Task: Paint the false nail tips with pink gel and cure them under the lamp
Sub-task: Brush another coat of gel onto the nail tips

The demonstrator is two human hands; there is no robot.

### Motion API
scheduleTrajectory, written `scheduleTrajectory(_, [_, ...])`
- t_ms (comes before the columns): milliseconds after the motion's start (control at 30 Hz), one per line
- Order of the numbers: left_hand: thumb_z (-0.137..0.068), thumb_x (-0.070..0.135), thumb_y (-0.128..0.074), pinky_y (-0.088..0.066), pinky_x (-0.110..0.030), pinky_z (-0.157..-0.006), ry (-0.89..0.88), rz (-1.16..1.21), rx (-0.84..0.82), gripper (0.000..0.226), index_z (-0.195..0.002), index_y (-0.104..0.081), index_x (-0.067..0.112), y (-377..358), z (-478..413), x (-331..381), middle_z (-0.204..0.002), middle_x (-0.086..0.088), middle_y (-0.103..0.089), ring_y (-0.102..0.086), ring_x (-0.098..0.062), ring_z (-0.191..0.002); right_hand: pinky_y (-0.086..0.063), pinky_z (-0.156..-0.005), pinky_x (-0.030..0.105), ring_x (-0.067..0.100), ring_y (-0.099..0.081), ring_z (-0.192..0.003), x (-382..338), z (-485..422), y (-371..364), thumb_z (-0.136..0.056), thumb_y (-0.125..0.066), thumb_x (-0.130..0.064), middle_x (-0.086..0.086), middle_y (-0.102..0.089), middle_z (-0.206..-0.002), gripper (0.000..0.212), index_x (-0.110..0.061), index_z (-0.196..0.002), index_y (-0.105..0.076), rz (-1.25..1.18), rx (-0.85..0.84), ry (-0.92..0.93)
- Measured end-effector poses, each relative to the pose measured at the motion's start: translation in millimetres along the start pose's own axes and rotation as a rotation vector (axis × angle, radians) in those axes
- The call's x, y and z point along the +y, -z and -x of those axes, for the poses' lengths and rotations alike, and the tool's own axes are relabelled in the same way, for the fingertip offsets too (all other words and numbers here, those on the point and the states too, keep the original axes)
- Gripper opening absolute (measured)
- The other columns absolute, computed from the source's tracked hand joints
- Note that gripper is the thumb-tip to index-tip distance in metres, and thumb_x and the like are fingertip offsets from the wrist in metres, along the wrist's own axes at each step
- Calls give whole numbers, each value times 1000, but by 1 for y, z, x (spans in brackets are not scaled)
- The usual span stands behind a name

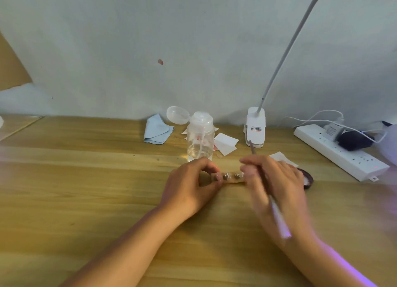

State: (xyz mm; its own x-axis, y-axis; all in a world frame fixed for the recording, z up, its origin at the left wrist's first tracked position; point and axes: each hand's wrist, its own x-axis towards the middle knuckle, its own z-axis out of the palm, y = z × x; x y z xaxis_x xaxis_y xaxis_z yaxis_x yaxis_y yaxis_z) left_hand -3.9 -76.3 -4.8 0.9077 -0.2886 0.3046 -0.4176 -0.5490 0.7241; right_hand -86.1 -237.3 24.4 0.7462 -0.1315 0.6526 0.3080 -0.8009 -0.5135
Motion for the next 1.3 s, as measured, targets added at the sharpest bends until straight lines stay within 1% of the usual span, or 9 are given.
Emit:
scheduleTrajectory(67, [-81, 40, -69, -36, -21, -60, 13, 9, -4, 9, -89, -65, 37, 0, 0, 0, -86, 24, -66, -50, -2, -60, -44, -78, 33, 10, -57, -86, -1, 11, 2, -96, -38, -50, -10, -66, -84, 31, -39, -116, -59, -357, 18, -198])
scheduleTrajectory(100, [-81, 39, -70, -36, -20, -59, 18, 15, -12, 10, -89, -64, 39, 0, 0, 0, -85, 26, -66, -51, -2, -61, -46, -74, 29, 15, -57, -81, -3, 16, 2, -96, -42, -48, -4, -66, -86, 26, -40, -116, -55, -514, 42, -279])
scheduleTrajectory(200, [-79, 39, -72, -36, -18, -59, 28, 23, -36, 13, -89, -64, 41, 1, 0, 0, -82, 33, -63, -52, -1, -63, -53, -69, 22, 20, -66, -73, -5, 29, 0, -94, -63, -17, 7, -72, -87, 12, -14, -103, -56, -761, 69, -428])
scheduleTrajectory(267, [-78, 41, -72, -39, -21, -62, 26, 22, -41, 15, -90, -63, 42, 2, -1, -1, -88, 34, -64, -53, 0, -66, -55, -72, 19, 19, -70, -79, -4, 32, 0, -88, -62, -1, 10, -75, -86, 11, -3, -99, -59, -857, 1, -493])
scheduleTrajectory(333, [-78, 40, -73, -41, -23, -63, 18, 21, -42, 17, -91, -62, 43, 2, -1, 0, -90, 34, -64, -54, -1, -67, -54, -71, 18, 16, -71, -79, -4, 33, 2, -88, -61, 2, 11, -76, -84, 9, 0, -96, -59, -879, -56, -480])
scheduleTrajectory(533, [-78, 36, -75, -44, -24, -65, 20, 38, -41, 17, -91, -65, 40, 1, -1, -1, -90, 33, -65, -53, -2, -66, -51, -79, 16, 10, -71, -89, -9, 32, 3, -83, -62, -17, 2, -77, -92, 22, -3, -99, -58, -837, -189, -418])
scheduleTrajectory(933, [-78, 34, -77, -36, -22, -61, 17, 27, -47, 16, -89, -65, 39, 2, 0, 1, -82, 35, -63, -53, 2, -67, -50, -74, 10, 6, -71, -88, -12, 31, 1, -79, -63, -21, -2, -77, -90, 27, -2, -98, -57, -829, -173, -400])
scheduleTrajectory(1200, [-77, 36, -77, -38, -22, -62, 22, 14, -47, 17, -87, -64, 41, 2, 0, 2, -85, 35, -64, -54, 1, -68, -53, -80, 21, 10, -71, -88, -8, 33, 1, -85, -62, -15, -2, -77, -90, 16, -5, -97, -58, -761, -176, -402])
scheduleTrajectory(1300, [-77, 36, -77, -39, -23, -63, 22, 13, -51, 17, -85, -63, 41, 3, 0, 2, -87, 34, -65, -55, 0, -68, -53, -78, 19, 8, -71, -86, -8, 34, 1, -84, -63, -16, -2, -77, -88, 16, -6, -95, -58, -752, -168, -398])
